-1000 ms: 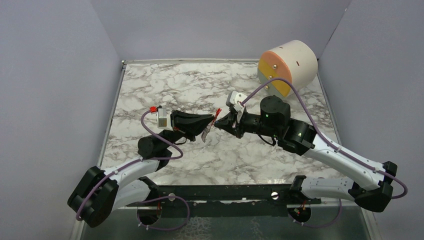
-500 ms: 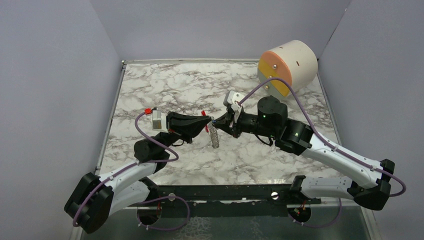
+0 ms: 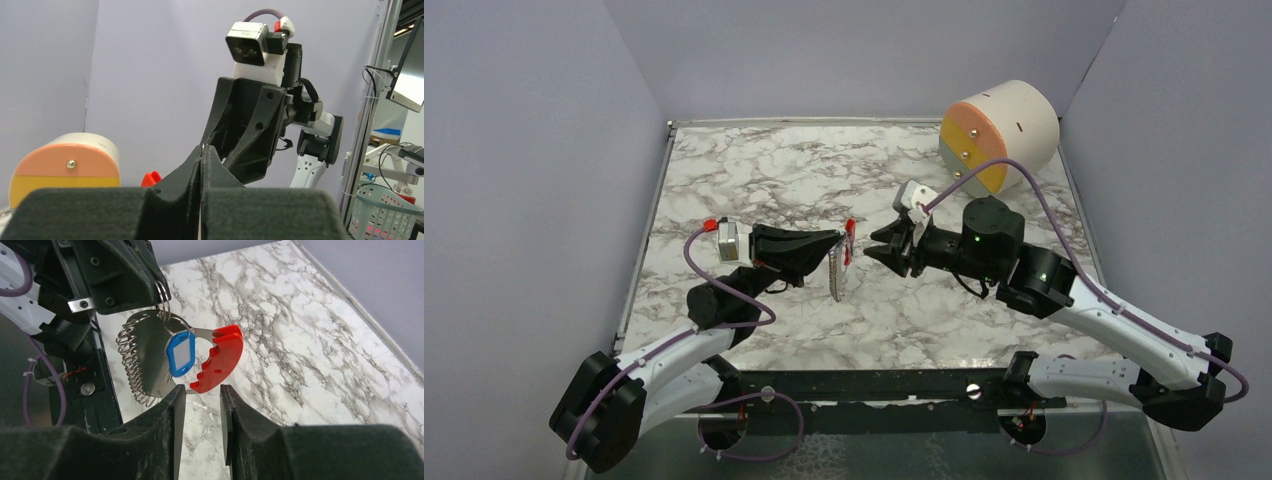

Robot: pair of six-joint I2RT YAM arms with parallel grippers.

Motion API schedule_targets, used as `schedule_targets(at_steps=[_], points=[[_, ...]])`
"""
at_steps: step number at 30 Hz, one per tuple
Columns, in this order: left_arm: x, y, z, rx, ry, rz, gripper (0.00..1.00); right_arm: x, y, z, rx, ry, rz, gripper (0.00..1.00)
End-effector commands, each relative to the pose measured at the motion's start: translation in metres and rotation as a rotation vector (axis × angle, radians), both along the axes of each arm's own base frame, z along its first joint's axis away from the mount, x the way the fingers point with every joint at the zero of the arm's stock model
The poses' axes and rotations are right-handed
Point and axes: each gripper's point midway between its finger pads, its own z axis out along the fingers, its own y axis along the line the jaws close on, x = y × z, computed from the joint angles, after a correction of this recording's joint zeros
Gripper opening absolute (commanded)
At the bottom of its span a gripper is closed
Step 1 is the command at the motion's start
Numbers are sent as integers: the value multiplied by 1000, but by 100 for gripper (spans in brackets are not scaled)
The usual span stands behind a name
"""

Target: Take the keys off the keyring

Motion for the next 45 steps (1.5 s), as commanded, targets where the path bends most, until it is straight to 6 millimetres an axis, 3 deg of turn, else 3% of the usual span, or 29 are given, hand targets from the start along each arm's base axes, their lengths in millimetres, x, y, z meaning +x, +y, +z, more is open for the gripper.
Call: schedule_targets(at_steps=[1, 6, 12, 24, 45], points=[[-34, 29, 44, -175, -185, 1, 0, -1, -12, 20, 55, -33, -38, 32], [-33, 29, 43, -174, -178, 0, 0, -9, -15, 48, 150, -69, -9, 31], [-31, 27, 44, -175, -165, -9, 0, -19, -4, 67, 225, -91, 68, 16], [-30, 27, 48, -184, -175, 0, 0, -24, 23, 67, 274, -83, 169, 11], [-31, 24, 51, -187, -177, -12, 0, -25, 36, 64, 302, -84, 207, 10]])
